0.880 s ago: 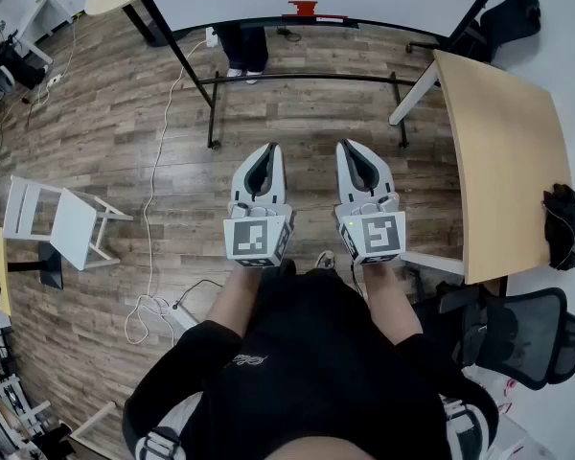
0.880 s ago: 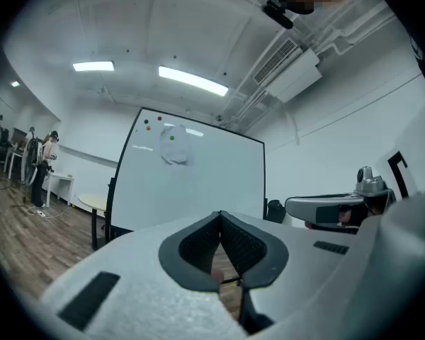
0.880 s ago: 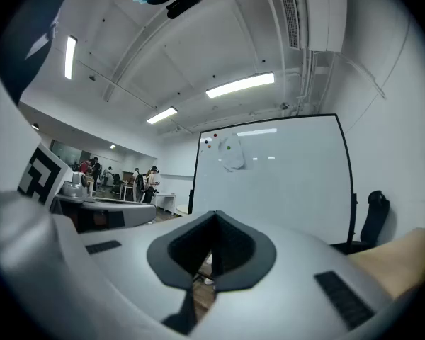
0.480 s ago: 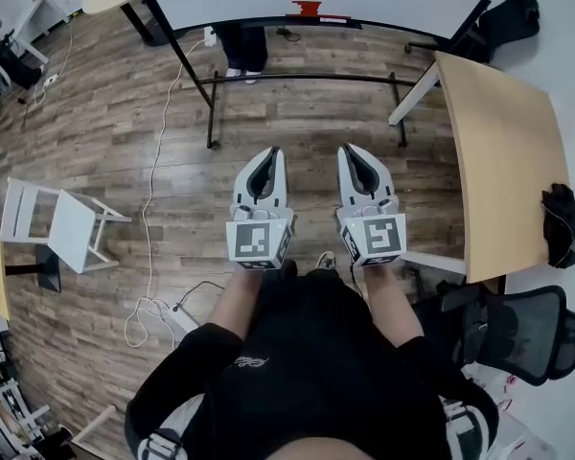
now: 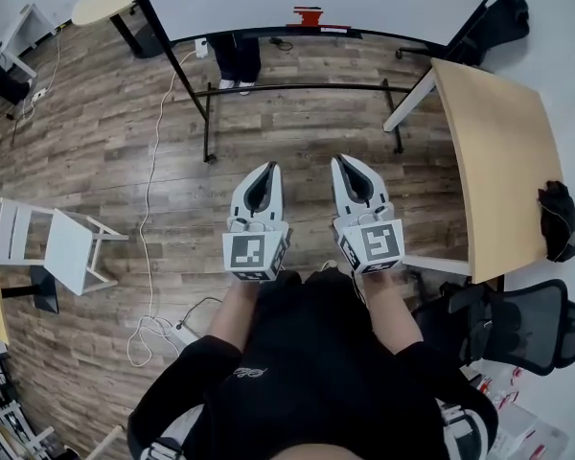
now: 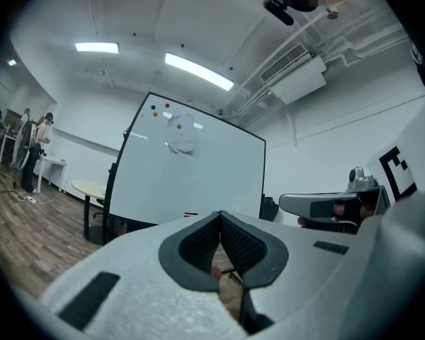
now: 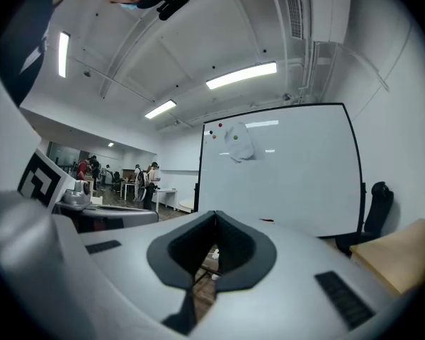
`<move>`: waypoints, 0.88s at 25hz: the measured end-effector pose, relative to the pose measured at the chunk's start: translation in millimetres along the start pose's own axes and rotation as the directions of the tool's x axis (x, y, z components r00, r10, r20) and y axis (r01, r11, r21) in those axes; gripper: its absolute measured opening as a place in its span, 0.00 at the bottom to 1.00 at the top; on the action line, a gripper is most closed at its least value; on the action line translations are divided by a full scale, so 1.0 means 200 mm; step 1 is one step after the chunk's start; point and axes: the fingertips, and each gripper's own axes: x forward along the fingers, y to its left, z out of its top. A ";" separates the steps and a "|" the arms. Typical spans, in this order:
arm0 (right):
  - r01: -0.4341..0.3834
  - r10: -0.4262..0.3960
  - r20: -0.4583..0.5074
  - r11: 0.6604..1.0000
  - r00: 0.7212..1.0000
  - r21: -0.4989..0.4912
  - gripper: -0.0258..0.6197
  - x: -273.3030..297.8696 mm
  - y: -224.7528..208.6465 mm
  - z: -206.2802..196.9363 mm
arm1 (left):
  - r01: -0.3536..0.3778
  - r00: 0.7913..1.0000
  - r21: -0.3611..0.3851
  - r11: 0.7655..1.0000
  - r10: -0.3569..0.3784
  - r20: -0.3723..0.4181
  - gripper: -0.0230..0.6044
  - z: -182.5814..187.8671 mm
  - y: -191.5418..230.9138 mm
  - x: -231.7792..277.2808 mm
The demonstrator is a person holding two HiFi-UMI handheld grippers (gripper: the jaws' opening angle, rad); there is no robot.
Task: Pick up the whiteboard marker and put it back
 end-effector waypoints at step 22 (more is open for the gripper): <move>0.009 -0.009 -0.047 1.000 0.999 0.006 0.04 0.65 -0.53 -0.16 | 0.028 0.996 -0.001 1.000 -0.028 -0.084 0.05 -0.16 0.18 0.82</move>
